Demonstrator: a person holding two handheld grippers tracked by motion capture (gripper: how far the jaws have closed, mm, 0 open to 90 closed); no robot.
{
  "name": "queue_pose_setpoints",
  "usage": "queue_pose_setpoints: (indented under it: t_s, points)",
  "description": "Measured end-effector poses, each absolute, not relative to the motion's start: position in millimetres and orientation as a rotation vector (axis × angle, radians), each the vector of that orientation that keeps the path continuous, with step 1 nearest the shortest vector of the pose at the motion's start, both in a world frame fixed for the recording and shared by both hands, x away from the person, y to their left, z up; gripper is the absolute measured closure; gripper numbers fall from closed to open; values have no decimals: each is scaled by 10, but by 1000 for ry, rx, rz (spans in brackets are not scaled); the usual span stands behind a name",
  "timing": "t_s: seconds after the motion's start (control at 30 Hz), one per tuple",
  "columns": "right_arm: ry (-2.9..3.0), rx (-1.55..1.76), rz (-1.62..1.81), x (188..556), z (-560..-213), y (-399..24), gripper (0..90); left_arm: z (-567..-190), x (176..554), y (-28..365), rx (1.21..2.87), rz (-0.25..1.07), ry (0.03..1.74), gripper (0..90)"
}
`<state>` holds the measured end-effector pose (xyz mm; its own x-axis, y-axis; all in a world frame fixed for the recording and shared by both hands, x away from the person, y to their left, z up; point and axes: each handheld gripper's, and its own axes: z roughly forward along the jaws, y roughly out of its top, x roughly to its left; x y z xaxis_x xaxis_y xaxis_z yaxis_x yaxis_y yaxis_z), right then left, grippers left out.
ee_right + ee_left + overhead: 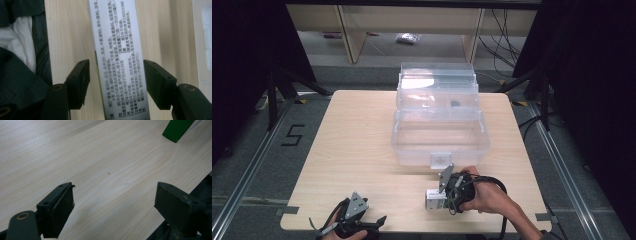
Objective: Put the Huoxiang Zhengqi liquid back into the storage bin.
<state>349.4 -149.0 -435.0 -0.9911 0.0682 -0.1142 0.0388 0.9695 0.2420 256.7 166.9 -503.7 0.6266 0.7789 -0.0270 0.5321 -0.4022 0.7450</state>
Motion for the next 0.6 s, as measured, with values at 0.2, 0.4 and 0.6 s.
queue_pose_setpoints:
  t_s: [0.2, 0.4, 0.6]
  points:
    - [3010, 88, 323, 3491, -4368, -1477, 463, -5035, 2561, 1662, 2097, 417, 1025, 151]
    - [3035, 119, 287, 3466, -4387, -1450, 505, -5036, 2560, 1661, 2097, 414, 1025, 151]
    - [3045, 68, 233, 3468, -4379, -1417, 564, -5038, 2560, 1661, 2097, 415, 1020, 151]
